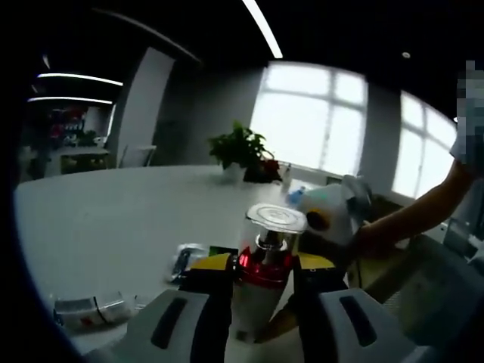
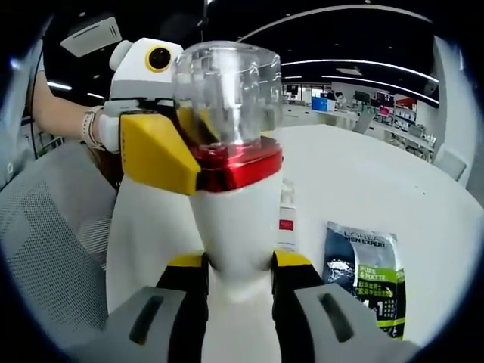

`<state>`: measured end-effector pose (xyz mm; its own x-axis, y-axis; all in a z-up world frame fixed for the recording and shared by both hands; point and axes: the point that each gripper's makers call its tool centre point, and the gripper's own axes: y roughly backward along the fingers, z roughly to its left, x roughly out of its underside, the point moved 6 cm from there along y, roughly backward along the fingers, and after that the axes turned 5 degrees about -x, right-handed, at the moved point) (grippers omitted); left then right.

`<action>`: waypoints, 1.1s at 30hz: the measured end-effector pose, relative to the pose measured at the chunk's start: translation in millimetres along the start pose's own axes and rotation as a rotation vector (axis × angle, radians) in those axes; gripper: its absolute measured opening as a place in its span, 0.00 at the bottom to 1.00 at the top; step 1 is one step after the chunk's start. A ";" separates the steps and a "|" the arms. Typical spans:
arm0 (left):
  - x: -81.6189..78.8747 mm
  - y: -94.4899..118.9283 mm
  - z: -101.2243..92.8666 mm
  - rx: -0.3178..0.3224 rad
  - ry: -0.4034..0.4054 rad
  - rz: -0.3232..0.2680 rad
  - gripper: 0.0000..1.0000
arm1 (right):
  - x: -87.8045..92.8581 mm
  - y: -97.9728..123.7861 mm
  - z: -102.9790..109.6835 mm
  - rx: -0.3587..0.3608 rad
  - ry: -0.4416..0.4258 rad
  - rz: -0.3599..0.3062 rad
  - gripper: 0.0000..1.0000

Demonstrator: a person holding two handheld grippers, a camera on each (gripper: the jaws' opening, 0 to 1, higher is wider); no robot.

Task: Arrange the skincare products in the storage area until every visible bottle or jar stands upright without overlapping.

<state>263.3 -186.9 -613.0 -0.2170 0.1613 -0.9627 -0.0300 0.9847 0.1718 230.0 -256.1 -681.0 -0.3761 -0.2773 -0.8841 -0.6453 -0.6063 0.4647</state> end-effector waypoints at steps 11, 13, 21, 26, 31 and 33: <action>-2.5 4.4 3.5 -0.023 -0.017 0.007 0.34 | -0.8 2.6 1.2 0.016 -0.036 0.014 0.35; -2.5 7.7 4.6 -0.028 -0.023 0.019 0.36 | -0.5 3.1 1.6 0.022 -0.035 0.031 0.38; 3.7 27.2 10.4 -0.078 -0.052 0.089 0.54 | -7.1 12.8 3.8 0.068 -0.059 0.029 0.52; 4.3 38.8 13.6 -0.112 -0.072 0.117 0.60 | -16.2 21.7 8.8 0.105 -0.017 0.041 0.59; 3.8 50.1 12.9 -0.122 -0.043 0.134 0.68 | -28.2 30.0 13.9 0.112 -0.041 0.017 0.68; 3.4 55.0 11.1 -0.123 -0.042 0.138 0.70 | -32.7 32.9 17.7 0.105 -0.044 0.001 0.73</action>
<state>271.8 -131.4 -609.2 -0.1864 0.2998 -0.9356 -0.1225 0.9378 0.3249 209.3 -253.8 -636.0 -0.4038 -0.2433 -0.8819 -0.7101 -0.5245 0.4698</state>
